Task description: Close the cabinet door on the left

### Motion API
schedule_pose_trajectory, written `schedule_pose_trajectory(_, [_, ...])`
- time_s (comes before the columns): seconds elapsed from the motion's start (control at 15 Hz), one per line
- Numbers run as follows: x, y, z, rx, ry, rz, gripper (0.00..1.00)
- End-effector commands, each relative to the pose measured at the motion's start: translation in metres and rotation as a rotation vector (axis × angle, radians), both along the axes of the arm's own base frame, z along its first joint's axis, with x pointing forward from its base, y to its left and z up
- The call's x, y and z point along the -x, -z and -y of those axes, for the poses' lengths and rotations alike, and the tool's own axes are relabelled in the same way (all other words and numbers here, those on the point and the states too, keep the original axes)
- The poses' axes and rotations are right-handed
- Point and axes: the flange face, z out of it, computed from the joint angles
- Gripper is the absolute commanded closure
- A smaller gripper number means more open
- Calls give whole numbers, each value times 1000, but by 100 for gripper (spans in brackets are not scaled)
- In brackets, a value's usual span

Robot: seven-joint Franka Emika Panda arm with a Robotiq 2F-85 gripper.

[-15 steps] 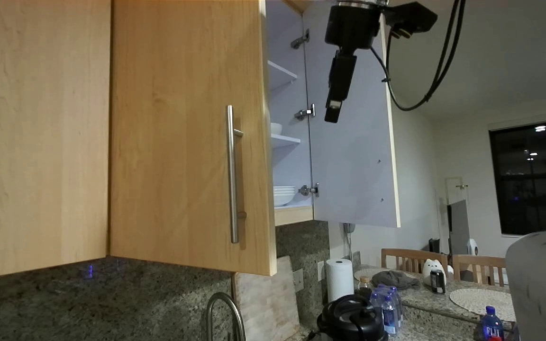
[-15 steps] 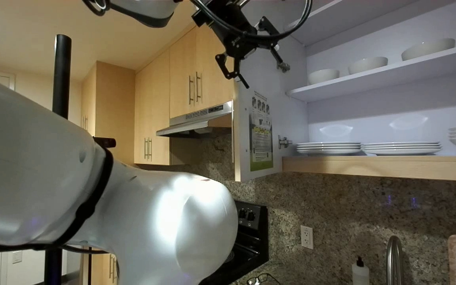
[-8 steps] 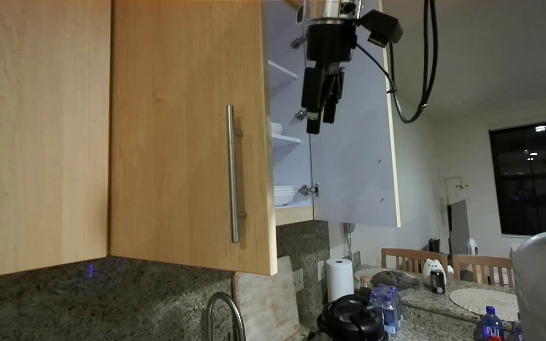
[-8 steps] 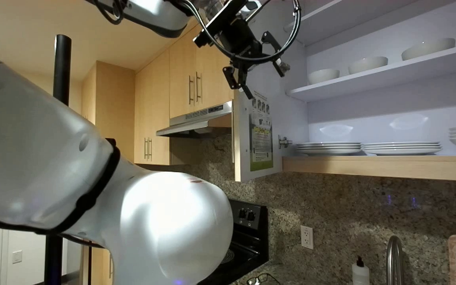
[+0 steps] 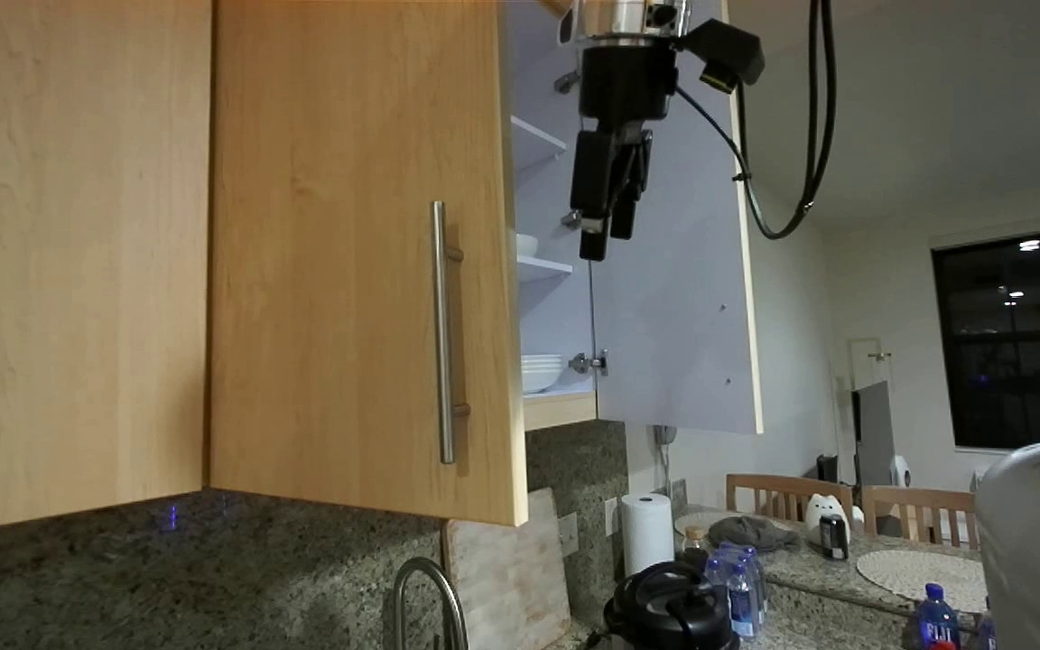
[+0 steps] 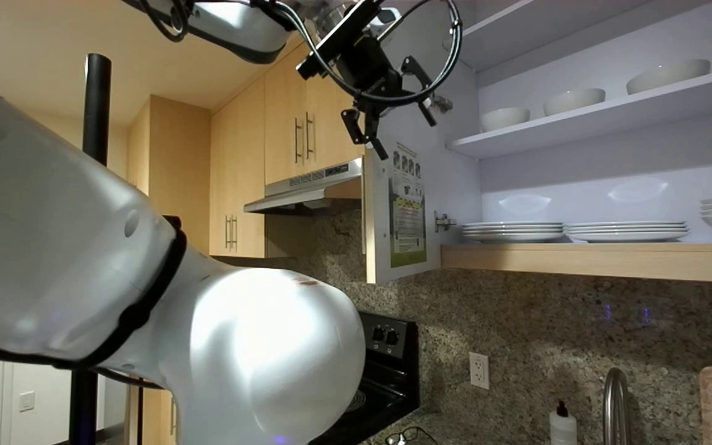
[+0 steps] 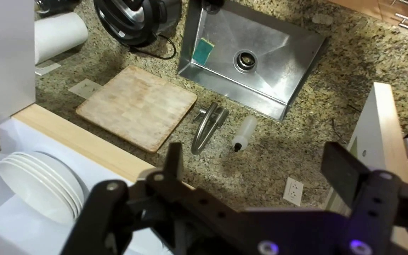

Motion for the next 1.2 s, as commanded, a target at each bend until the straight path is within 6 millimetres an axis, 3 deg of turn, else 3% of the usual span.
schedule_pose_trajectory(0.0, [26, 12, -28, -7, -85, 33, 0])
schedule_pose_trajectory(0.33, [60, 13, -47, 10, -118, 61, 0])
schedule_pose_trajectory(0.8, [78, 6, -70, 39, -220, 68, 0])
schedule_pose_trajectory(1.13, [89, 1, -101, 112, -296, 76, 0])
